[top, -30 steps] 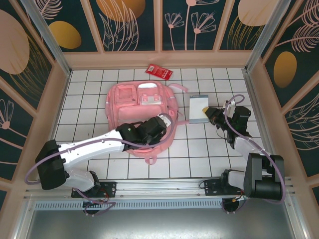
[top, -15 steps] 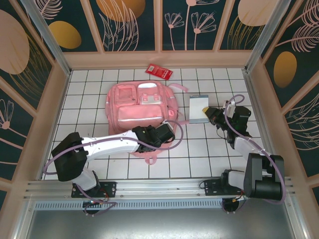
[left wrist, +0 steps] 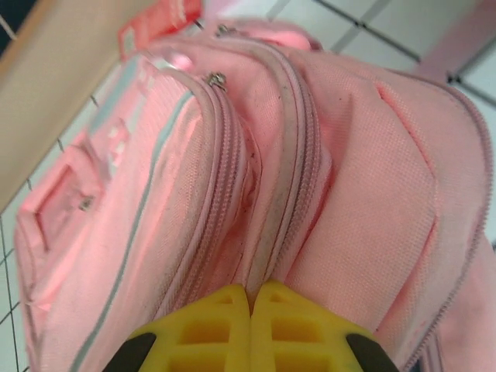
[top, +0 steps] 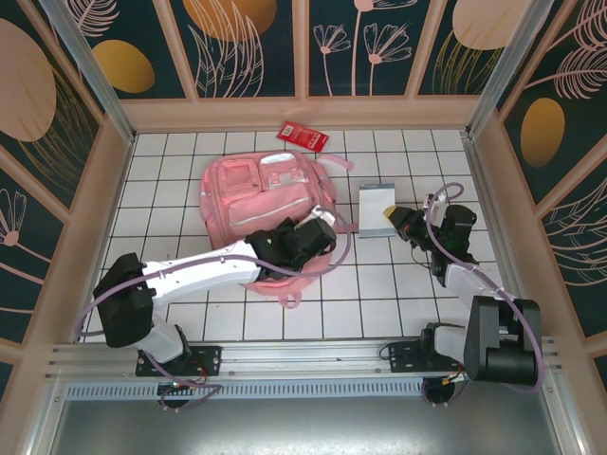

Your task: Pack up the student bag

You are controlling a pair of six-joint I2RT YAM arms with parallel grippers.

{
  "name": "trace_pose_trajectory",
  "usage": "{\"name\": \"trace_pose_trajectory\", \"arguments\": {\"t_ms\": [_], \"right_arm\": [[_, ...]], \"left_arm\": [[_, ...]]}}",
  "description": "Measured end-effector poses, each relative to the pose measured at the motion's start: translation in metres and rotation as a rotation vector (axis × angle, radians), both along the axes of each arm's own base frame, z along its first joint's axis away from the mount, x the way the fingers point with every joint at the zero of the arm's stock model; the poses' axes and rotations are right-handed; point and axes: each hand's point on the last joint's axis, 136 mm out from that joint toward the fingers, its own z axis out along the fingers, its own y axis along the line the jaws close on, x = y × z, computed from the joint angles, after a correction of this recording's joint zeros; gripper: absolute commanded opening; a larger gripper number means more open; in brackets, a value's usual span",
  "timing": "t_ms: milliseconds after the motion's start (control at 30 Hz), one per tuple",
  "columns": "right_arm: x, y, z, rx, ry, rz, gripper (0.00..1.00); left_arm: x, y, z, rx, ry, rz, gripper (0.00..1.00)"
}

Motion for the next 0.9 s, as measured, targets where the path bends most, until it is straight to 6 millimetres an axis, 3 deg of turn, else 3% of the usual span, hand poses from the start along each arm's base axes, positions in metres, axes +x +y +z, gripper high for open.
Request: {"name": "trace_pose_trajectory", "arguments": {"t_ms": [233,567,733,900], "right_arm": [[-0.021,0.031,-0.016,0.017,0.046,0.088,0.0],[-0.047,0.115,-0.022,0.052,0.091,0.302,0.0],[-0.035,0.15,-0.024,0.062,0.116,0.353,0.0],[-0.003,0.177,-0.015,0.086,0.099,0.353,0.0]], "left_arm": [[0.039,0.001,0.059,-0.115,-0.095,0.076,0.0],[0.053,-0.001,0.072,-0.112,-0.119,0.083,0.0],[0.055,-0.004,0.074,-0.129,-0.116,0.074,0.0],[0.055,-0.007,0.074,-0.145,-0.109,0.06,0.0]]}}
